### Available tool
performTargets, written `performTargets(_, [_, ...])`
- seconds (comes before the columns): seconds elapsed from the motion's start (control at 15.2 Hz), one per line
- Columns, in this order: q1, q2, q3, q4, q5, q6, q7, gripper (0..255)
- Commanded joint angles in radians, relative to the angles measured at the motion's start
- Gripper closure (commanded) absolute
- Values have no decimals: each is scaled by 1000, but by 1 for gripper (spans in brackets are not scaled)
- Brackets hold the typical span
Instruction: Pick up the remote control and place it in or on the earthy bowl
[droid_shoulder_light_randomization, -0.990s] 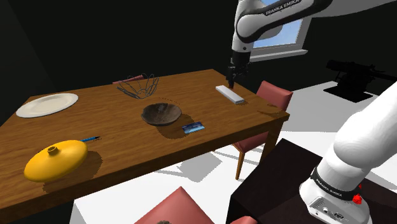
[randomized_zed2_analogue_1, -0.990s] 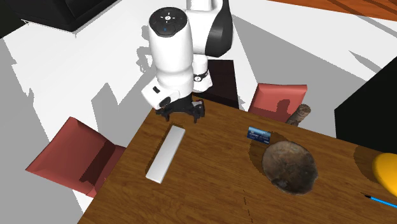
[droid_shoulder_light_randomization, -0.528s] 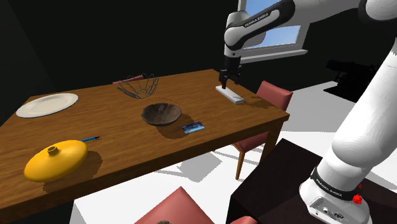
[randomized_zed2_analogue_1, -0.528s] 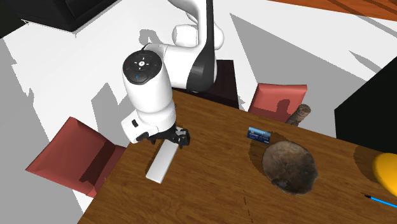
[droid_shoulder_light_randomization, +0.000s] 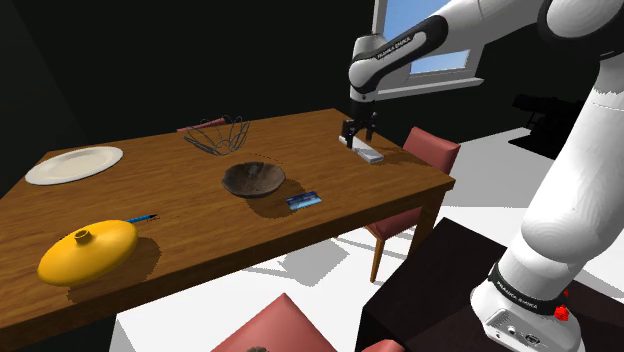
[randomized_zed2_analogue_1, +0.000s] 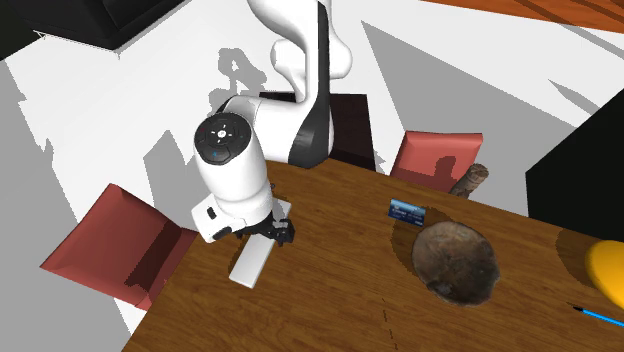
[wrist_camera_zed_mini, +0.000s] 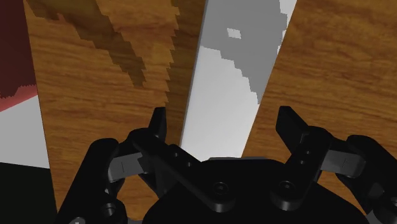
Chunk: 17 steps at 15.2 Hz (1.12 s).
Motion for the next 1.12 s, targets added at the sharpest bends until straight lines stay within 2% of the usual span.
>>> performTargets(0.0, [0, 10, 0, -11, 0, 21, 0, 0])
performTargets(0.46, [0, 10, 0, -10, 0, 20, 0, 0])
performTargets(0.53, [0, 10, 0, -10, 0, 20, 0, 255])
performTargets(1.06, [0, 10, 0, -10, 0, 20, 0, 255])
